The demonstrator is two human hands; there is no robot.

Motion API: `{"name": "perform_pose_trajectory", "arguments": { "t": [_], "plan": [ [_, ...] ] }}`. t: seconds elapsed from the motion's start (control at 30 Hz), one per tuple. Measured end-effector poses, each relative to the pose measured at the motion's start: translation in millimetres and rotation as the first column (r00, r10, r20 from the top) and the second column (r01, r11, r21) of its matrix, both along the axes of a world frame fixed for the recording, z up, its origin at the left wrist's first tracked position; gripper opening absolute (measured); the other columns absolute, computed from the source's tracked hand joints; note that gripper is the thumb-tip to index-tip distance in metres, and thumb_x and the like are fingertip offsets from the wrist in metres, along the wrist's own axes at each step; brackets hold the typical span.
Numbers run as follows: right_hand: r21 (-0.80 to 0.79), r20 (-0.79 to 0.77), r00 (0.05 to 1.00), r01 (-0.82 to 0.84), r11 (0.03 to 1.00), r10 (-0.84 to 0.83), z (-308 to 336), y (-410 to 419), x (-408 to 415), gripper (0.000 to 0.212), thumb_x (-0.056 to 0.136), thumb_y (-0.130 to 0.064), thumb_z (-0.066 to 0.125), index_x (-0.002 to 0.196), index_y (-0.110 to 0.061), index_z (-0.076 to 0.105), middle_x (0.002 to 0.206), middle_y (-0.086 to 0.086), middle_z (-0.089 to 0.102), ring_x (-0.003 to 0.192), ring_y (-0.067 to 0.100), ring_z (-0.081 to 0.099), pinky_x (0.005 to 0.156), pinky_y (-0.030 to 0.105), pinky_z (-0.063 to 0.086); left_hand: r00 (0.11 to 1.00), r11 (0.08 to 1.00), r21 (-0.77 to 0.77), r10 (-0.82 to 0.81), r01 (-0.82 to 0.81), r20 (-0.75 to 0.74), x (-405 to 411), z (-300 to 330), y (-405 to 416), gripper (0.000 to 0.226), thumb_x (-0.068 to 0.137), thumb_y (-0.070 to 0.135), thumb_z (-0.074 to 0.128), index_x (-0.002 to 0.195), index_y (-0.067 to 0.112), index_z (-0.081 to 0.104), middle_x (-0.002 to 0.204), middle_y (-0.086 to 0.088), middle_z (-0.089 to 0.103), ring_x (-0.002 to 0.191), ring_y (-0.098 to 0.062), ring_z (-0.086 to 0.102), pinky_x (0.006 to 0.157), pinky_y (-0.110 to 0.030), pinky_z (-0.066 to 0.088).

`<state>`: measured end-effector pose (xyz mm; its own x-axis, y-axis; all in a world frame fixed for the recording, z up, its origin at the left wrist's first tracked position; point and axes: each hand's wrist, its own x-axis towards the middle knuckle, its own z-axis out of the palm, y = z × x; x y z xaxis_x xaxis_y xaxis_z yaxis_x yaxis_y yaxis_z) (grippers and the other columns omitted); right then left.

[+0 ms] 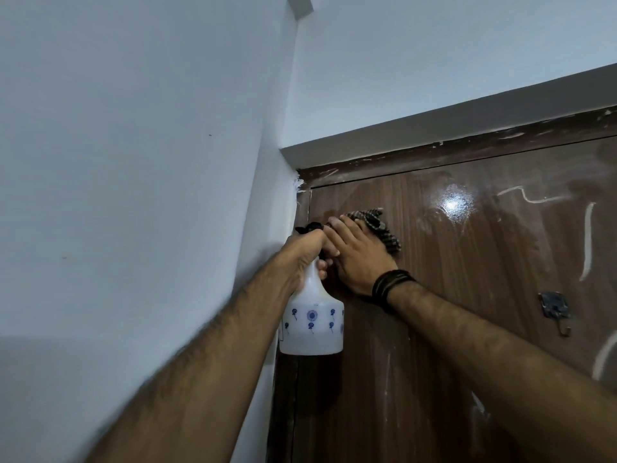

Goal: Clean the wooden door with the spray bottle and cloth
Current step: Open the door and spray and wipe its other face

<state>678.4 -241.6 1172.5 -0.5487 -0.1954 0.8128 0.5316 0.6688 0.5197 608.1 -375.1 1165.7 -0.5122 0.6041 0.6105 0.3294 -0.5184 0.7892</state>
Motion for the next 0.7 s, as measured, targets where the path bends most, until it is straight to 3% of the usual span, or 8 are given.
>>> {"name": "perform_pose_trajectory", "arguments": {
  "t": [0.13,0.33,0.4,0.53,0.7],
  "plan": [
    [-0.023,-0.154,0.985,-0.088,0.996,0.083,45,4,-1,0.05,0.105,-0.031,0.032,0.153,-0.018,0.031,0.161,0.01,0.029,0.151,0.028,0.02,0.122,0.043,0.012,0.999,0.999,-0.014,0.047,-0.047,0.005,-7,1,0,0.018,0.079,-0.005,0.06,0.094,0.004,0.062,0.069,-0.009,0.054,0.034,-0.008,0.038,0.038,-0.019,0.035],
    [-0.066,-0.299,0.953,-0.073,0.995,0.05,88,1,-7,0.05,0.105,-0.026,0.038,0.152,-0.013,0.029,0.162,0.01,0.025,0.151,0.028,0.015,0.123,0.043,0.005,0.995,0.995,-0.026,0.1,-0.1,-0.003,-12,5,0,0.021,0.079,-0.003,0.066,0.099,0.003,0.063,0.07,-0.007,0.055,0.04,-0.008,0.041,0.04,-0.021,0.038],
    [-0.04,-0.255,0.962,-0.106,0.994,0.093,71,-2,-11,0.051,0.104,-0.026,0.04,0.153,-0.015,0.029,0.162,0.01,0.025,0.152,0.028,0.014,0.123,0.044,0.006,0.995,0.995,0.005,0.095,-0.095,0.008,-11,6,0,0.018,0.078,-0.003,0.066,0.096,0.003,0.066,0.07,-0.008,0.056,0.04,-0.009,0.041,0.041,-0.021,0.038],
    [0.021,0.019,0.998,-0.059,0.998,0.059,29,-9,-25,0.064,0.101,-0.032,0.044,0.158,-0.013,0.02,0.167,0.007,0.011,0.155,0.025,0.004,0.124,0.04,0.002,0.997,0.995,0.073,0.065,-0.068,0.047,-11,8,0,0.02,0.076,-0.007,0.061,0.094,0.002,0.066,0.064,-0.009,0.053,0.038,-0.011,0.039,0.04,-0.019,0.035],
    [0.107,0.039,0.999,0.0,0.994,-0.005,54,-8,-32,0.063,0.102,-0.037,0.042,0.157,-0.015,0.02,0.166,0.008,0.015,0.153,0.025,0.009,0.123,0.04,0.006,0.996,0.995,0.07,0.07,-0.073,0.047,-11,6,1,0.024,0.075,-0.008,0.059,0.097,0.001,0.064,0.065,-0.009,0.052,0.037,-0.011,0.039,0.039,-0.019,0.035]
  ]
}}
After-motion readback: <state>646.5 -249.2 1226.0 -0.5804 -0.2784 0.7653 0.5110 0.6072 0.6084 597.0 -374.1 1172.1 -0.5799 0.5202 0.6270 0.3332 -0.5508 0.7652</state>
